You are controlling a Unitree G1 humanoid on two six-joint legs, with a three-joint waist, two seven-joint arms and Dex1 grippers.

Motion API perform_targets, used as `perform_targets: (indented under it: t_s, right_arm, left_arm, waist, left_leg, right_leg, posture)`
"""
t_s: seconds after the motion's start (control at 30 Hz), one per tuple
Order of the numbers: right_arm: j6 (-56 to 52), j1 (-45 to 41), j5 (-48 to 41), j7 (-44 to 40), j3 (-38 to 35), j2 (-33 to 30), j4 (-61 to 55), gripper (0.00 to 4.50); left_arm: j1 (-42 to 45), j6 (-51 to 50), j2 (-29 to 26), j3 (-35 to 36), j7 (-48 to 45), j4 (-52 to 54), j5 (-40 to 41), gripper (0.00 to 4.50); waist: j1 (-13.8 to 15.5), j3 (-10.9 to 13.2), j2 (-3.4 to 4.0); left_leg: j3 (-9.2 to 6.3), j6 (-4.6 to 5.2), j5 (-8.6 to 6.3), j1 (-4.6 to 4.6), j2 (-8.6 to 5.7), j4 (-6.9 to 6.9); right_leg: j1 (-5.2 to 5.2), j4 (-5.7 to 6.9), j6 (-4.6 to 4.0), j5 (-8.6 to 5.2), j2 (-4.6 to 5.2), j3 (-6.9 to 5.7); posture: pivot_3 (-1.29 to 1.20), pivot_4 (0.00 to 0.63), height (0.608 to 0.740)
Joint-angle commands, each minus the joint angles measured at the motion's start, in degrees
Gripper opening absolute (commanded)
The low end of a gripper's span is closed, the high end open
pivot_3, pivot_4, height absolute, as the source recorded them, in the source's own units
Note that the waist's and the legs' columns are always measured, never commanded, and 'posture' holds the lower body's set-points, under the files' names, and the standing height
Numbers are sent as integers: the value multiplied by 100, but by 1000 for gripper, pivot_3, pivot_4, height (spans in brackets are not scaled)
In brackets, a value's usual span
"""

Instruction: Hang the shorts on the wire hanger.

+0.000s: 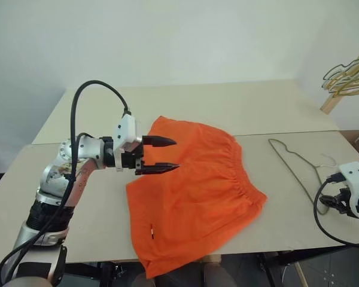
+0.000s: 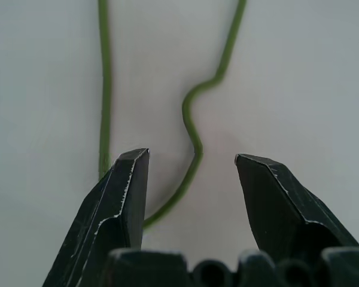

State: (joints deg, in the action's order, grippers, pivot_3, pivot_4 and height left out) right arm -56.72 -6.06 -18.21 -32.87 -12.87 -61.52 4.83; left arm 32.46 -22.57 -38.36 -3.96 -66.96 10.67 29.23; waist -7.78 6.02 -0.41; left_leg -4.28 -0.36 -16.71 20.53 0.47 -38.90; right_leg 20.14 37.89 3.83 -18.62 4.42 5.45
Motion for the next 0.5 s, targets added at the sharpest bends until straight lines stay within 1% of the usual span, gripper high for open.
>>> perform_targets:
  t_s: [0.03,0.23,0.33,0.5]
  right_arm:
    - [46,-178,28,-242,-9,-26,234,2758]
    - [96,-400,196,-375,304,71,635,2758]
    - [95,-614,279,-342,383,207,924,2189]
    - [2,-744,306,-379,390,285,976,519]
  left_arm:
    - [-3,-42,-13,40,-29,243,89,3225]
    - [-121,-98,-65,96,-64,315,115,3225]
    - [-121,-97,-70,114,-83,291,92,3243]
    - [-123,-102,-110,136,-102,306,72,3243]
  waist:
    - [-47,44,-1]
    - [-127,108,-13]
    - [-131,127,-46]
    - [-126,149,-80]
  left_leg:
    - [0,0,0,0,0,0]
    - [0,0,0,2,1,1]
    - [-2,0,0,-1,3,-2]
    - [-3,0,0,-1,6,-3]
  right_leg:
    - [0,0,0,0,-1,0]
    - [0,-2,0,0,-1,0]
    - [-3,0,1,1,-1,-2]
    - [-6,-5,0,3,-2,-3]
  posture:
    - [-196,131,740]
    - [-190,140,740]
    - [-190,140,740]
    - [-175,137,740]
